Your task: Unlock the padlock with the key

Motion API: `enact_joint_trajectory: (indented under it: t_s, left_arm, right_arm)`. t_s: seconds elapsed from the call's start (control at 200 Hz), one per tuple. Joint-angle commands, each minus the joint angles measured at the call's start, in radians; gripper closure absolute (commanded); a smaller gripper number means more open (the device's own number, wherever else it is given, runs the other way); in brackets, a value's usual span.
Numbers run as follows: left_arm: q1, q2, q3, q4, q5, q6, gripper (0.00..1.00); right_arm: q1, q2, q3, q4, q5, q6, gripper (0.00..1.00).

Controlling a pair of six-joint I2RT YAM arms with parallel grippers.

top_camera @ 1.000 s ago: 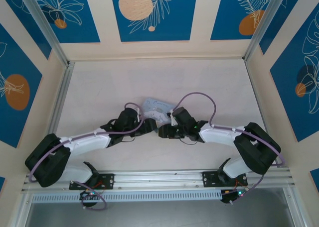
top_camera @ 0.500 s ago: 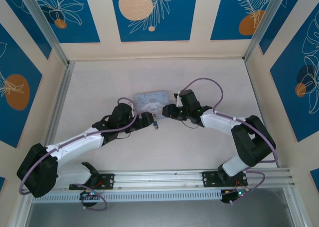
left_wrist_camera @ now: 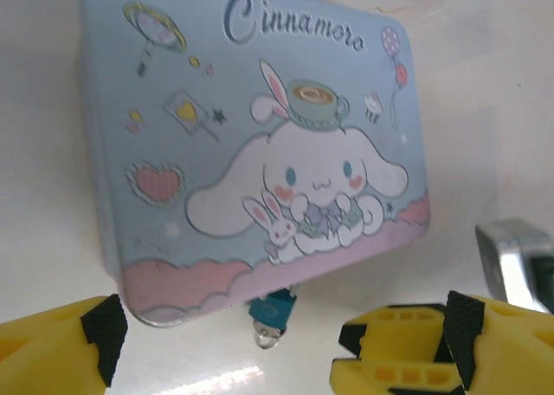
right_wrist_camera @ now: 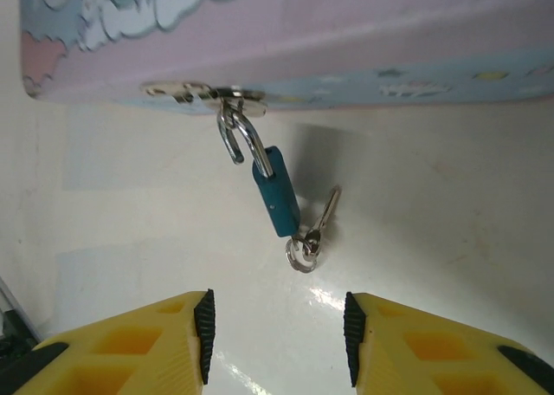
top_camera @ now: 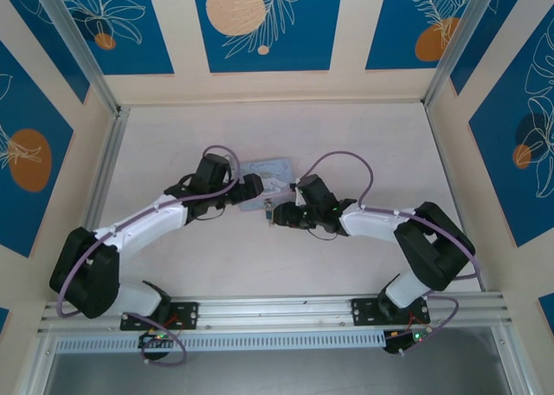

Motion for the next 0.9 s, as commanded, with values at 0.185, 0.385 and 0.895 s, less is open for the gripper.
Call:
enact_joint_trajectory:
  t_s: [0.185,0.385,0.895]
  left_arm:
    - [0.063,0.048,0.071,-0.121,-0.058,0.124,0.05]
    - [0.092,0.076,0.074,-0.116,-0.037,0.139,0.05]
    - [0.149,0.133,0.077,-0.083,0.022,0.155,0.05]
  right_arm:
    - [0.046,0.101,0.088,-0.001,0.076,0.03,0.56]
    - [0.053,0.14,0.132,-0.017,0.092,0.032,0.58]
    - [0.078,0.189,0.153,-0.045,0.134,0.057,0.69]
